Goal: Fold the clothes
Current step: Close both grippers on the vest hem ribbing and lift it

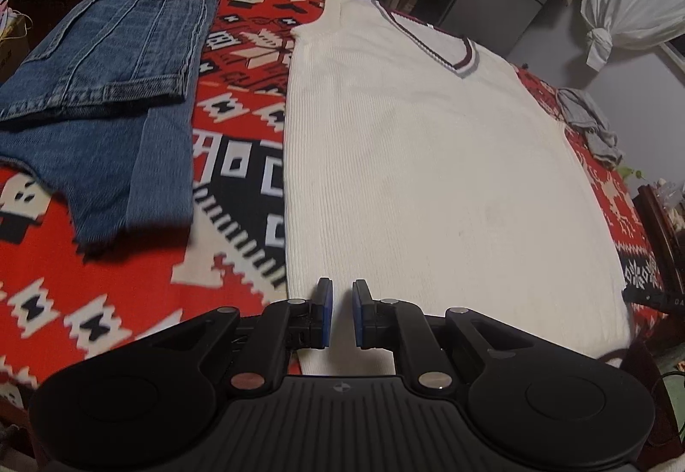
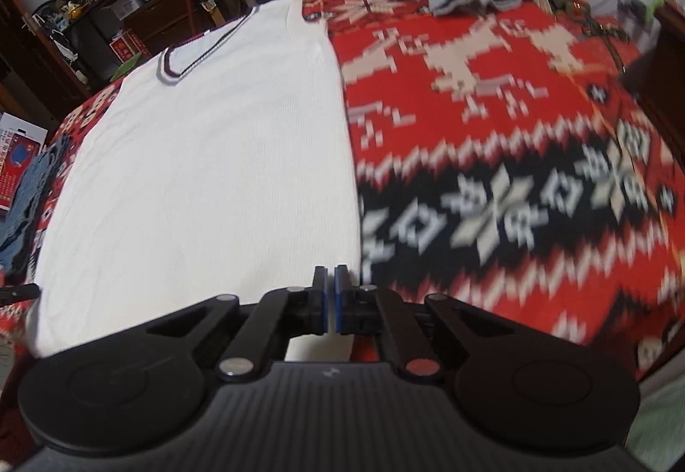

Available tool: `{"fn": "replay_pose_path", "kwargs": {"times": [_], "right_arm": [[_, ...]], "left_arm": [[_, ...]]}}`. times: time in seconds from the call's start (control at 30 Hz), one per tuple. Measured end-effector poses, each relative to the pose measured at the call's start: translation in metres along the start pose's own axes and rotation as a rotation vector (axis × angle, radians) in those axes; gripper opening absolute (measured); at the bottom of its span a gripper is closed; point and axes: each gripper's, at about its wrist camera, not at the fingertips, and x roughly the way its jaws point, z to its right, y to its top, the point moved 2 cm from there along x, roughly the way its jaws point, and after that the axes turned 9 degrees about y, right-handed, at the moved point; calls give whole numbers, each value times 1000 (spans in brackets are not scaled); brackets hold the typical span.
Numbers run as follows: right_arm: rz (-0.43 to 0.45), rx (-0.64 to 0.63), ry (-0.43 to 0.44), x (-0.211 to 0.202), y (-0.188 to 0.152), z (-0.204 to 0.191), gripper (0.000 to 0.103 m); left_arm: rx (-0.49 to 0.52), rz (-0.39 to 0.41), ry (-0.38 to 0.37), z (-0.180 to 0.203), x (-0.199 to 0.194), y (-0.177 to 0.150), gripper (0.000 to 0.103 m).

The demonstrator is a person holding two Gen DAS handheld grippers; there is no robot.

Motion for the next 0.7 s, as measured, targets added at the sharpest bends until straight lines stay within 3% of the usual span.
{"fn": "replay_pose_path", "kwargs": {"times": [0.63,0.7], "right_arm": [[-93,27,43,-17,-33,-5,2],[-106,25,50,-17,-36,-4,6]], "left_arm": [[15,-111,-56,-4,-12,-41,10],[19,-126,-64,-5,-12,-45,10]]}}
